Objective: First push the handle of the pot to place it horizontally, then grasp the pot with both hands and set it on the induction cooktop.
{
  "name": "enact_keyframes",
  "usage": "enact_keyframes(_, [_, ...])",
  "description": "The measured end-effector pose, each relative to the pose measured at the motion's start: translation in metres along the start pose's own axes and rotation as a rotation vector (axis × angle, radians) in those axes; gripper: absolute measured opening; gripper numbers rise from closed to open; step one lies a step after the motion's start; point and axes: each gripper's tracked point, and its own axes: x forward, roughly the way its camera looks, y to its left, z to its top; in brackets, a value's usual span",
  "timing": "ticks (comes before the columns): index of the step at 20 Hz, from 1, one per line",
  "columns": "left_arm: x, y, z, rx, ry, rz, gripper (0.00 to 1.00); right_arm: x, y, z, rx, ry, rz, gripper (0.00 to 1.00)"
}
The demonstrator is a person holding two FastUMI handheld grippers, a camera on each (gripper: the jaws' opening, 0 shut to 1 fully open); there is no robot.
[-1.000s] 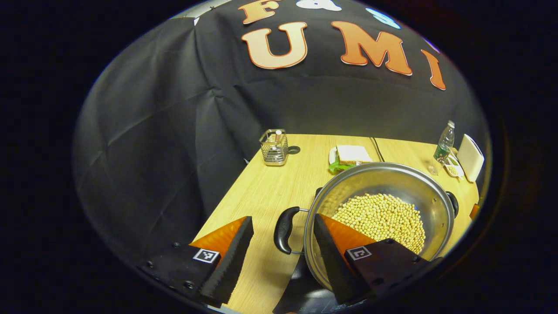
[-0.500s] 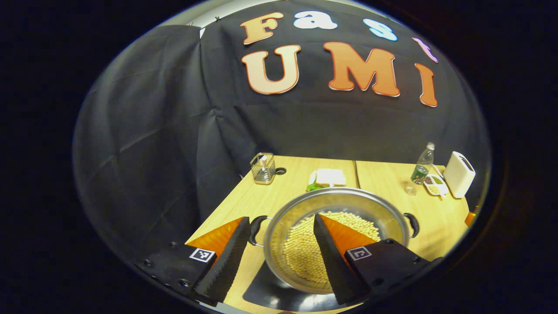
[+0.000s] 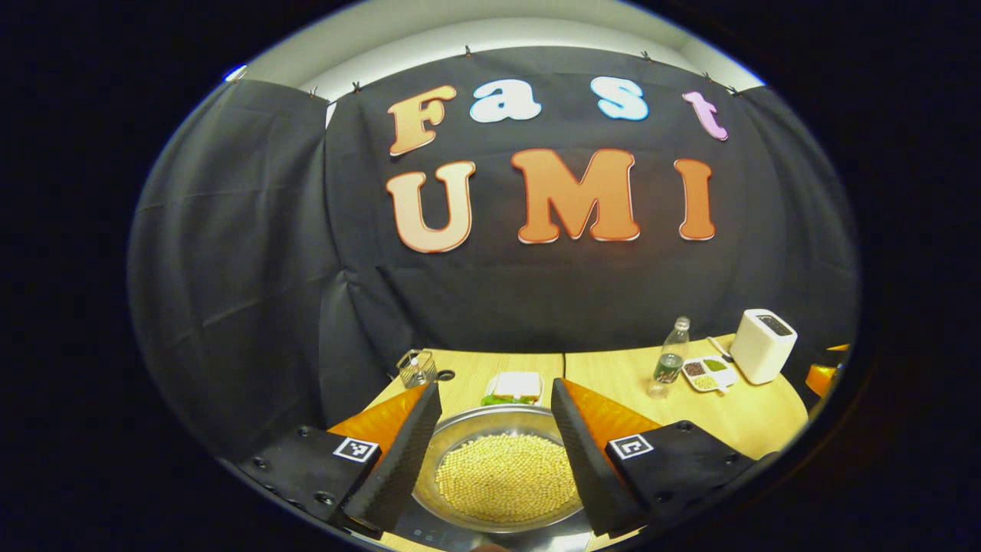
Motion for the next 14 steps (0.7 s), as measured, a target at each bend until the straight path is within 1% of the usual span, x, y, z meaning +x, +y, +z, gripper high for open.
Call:
enact_keyframes(3, [-0.014,-0.01,0.04,-0.017,-0.086,-0.022,0.94,-0.01,-0.011,0.041,-0.038,-0.104,0.0,0.94])
enact_keyframes(7, [-0.033,-0.006,0.103,-0.054,-0.238,-0.021,0.92,-0.029,-0.016,0.112,-0.083,-0.287,0.003,0.94])
enact_keyframes(8, [-0.041,-0.002,0.121,-0.065,-0.279,-0.017,0.96,-0.032,-0.014,0.129,-0.09,-0.334,0.005,0.93])
enact_keyframes(9, [-0.05,0.002,0.136,-0.074,-0.313,-0.014,0.93,-0.036,-0.012,0.146,-0.093,-0.378,0.009,0.93])
enact_keyframes(12, [-0.072,0.009,0.174,-0.092,-0.407,-0.018,0.94,-0.047,-0.003,0.19,-0.087,-0.492,0.027,0.93])
enact_keyframes(13, [-0.08,0.009,0.184,-0.088,-0.429,-0.023,0.92,-0.049,0.0,0.203,-0.086,-0.531,0.035,0.94])
enact_keyframes(14, [-0.088,0.012,0.195,-0.081,-0.461,-0.018,0.94,-0.051,0.002,0.215,-0.087,-0.568,0.037,0.94])
